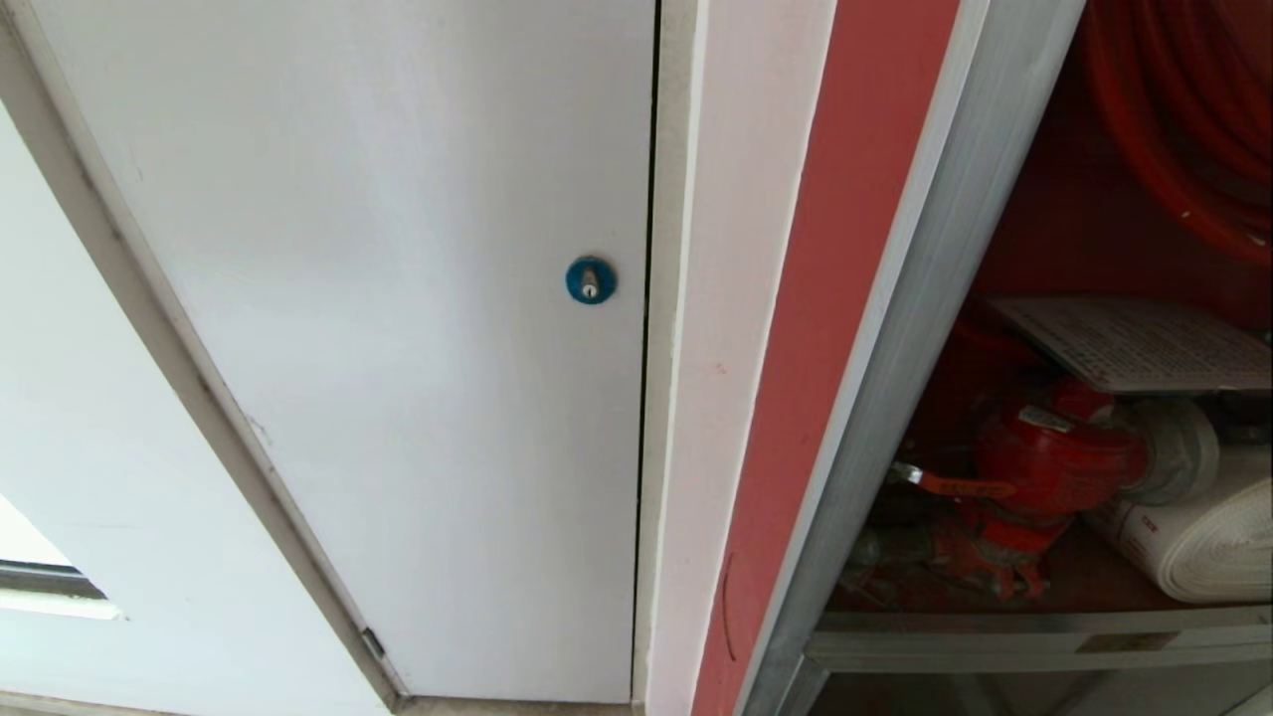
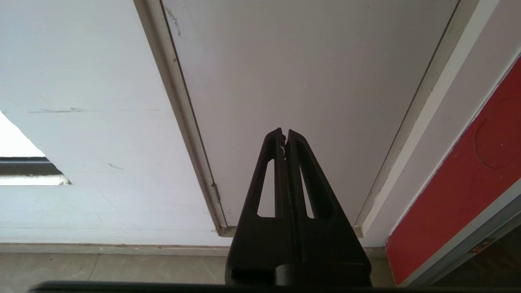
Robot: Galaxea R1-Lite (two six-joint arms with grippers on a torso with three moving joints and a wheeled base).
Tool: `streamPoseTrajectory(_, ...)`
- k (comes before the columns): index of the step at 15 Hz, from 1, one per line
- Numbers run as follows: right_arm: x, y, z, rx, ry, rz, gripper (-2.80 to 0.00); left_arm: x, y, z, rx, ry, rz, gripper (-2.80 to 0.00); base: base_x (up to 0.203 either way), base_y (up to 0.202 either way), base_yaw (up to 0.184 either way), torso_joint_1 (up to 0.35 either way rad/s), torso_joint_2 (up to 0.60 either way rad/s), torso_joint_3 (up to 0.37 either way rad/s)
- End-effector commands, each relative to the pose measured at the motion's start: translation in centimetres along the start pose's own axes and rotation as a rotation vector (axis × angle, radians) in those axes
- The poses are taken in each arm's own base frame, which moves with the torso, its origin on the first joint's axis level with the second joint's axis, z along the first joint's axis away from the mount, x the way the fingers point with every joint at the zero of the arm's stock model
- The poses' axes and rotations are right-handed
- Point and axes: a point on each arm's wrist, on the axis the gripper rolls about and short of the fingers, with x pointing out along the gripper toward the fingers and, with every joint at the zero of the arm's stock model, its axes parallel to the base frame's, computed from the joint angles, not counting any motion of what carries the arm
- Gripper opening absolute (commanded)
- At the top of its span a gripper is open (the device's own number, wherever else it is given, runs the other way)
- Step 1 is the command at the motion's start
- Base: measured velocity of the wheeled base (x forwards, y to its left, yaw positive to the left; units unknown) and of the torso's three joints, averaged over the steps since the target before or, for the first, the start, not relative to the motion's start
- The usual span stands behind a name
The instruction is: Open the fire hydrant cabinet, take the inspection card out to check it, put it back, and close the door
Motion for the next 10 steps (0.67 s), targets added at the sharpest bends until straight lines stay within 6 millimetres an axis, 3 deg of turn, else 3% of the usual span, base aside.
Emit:
streamPoseTrajectory(1,-2.1,-0.3,-0.3,0.0,0.0,-0.062,-2.8,0.0,0.0,0.0,0.0,0.001,-0.002,-2.8,0.0,0.0,0.0,0.0,0.0,0.0)
streamPoseTrajectory(4,-3.7,0.0,-0.6,-0.009,0.0,-0.066,-2.8,0.0,0.0,0.0,0.0,0.001,-0.002,-2.8,0.0,0.0,0.0,0.0,0.0,0.0)
streamPoseTrajectory(10,-4.2,-0.1,-0.7,0.014,0.013,-0.082,-2.8,0.0,0.0,0.0,0.0,0.001,0.0,-2.8,0.0,0.0,0.0,0.0,0.0,0.0)
